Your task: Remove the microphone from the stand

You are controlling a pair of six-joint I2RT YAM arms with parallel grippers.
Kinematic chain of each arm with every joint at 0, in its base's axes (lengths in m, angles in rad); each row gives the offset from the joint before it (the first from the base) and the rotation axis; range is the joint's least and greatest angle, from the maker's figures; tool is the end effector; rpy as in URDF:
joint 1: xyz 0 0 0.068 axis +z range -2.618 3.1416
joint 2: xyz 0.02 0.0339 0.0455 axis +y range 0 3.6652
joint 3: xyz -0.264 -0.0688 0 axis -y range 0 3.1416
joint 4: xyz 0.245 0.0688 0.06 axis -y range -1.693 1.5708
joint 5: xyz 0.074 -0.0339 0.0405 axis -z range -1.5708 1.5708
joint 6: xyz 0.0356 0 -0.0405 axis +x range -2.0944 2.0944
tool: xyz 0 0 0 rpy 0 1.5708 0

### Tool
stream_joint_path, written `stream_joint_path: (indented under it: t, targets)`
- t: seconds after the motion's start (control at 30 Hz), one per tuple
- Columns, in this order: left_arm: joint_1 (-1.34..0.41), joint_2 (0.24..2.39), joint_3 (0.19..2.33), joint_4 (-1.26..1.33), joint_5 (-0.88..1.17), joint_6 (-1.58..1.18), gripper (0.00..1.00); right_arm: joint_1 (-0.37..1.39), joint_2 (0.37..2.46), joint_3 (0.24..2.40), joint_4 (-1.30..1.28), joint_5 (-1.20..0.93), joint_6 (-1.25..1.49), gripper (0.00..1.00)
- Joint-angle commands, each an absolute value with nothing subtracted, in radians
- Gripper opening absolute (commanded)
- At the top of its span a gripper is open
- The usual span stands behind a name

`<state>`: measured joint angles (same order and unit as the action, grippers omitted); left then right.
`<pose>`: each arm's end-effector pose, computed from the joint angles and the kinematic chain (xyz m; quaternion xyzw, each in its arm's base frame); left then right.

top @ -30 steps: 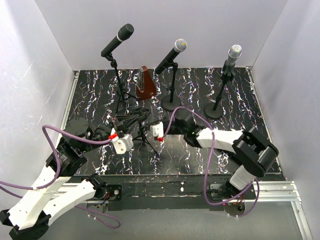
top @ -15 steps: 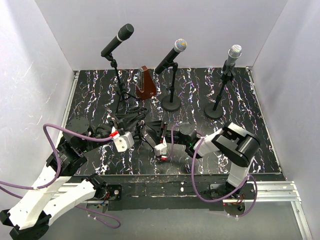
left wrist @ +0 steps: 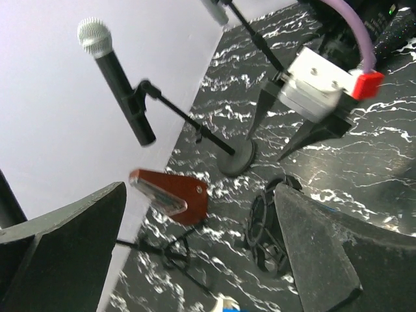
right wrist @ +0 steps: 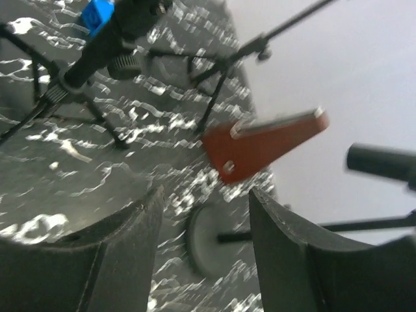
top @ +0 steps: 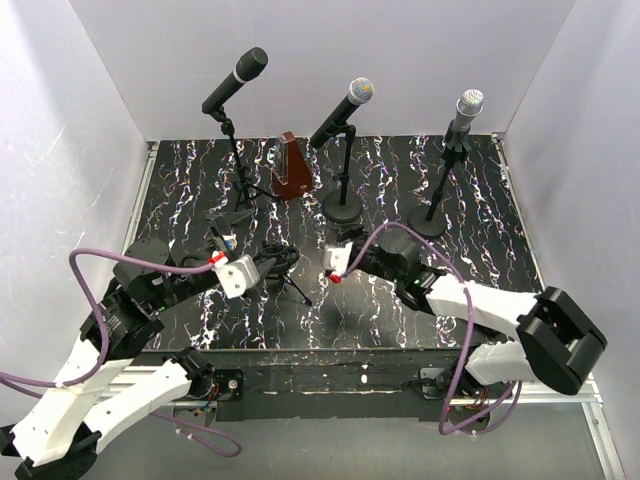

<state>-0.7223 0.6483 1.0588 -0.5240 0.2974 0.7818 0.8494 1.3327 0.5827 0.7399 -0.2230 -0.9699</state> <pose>0.0813 -0.0856 0.4135 0.5761 0.4714 -0.0909 0.6615 0.1834 0.2204 0.2459 -0.6055 0.3719 0.0368 0.7027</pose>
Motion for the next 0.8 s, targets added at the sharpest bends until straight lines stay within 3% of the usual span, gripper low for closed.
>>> stream_joint_path:
  t: [0.0, 0.1, 0.27, 0.4, 0.57, 0.77]
  targets:
    - [-0.719, 0.646, 1.130, -0.656, 0.128, 0.562, 0.98, 0.819, 1.230, 0.765, 0.161, -0.098, -0.576, 0.64]
    - [-0.721, 0.722, 1.231, -0.860, 0.182, 0.500, 0.98, 0.795, 1.194, 0.877, -0.099, -0.098, -0.421, 0.65]
    - [-0.721, 0.788, 1.296, -0.999, 0.253, 0.538, 0.98, 0.761, 1.140, 0.971, -0.311, -0.103, -0.315, 0.65]
    - [-0.721, 0.811, 1.318, -1.075, 0.277, 0.593, 0.98, 0.726, 1.170, 1.048, -0.443, -0.262, -0.265, 0.63]
    - [-0.719, 0.857, 1.330, -1.121, 0.350, 0.592, 0.98, 0.724, 1.259, 1.075, -0.346, -0.458, -0.177, 0.75]
    - [-0.721, 0.861, 1.232, -0.970, 0.305, 0.623, 0.85, 0.724, 1.388, 1.190, -0.307, -0.488, -0.127, 0.75]
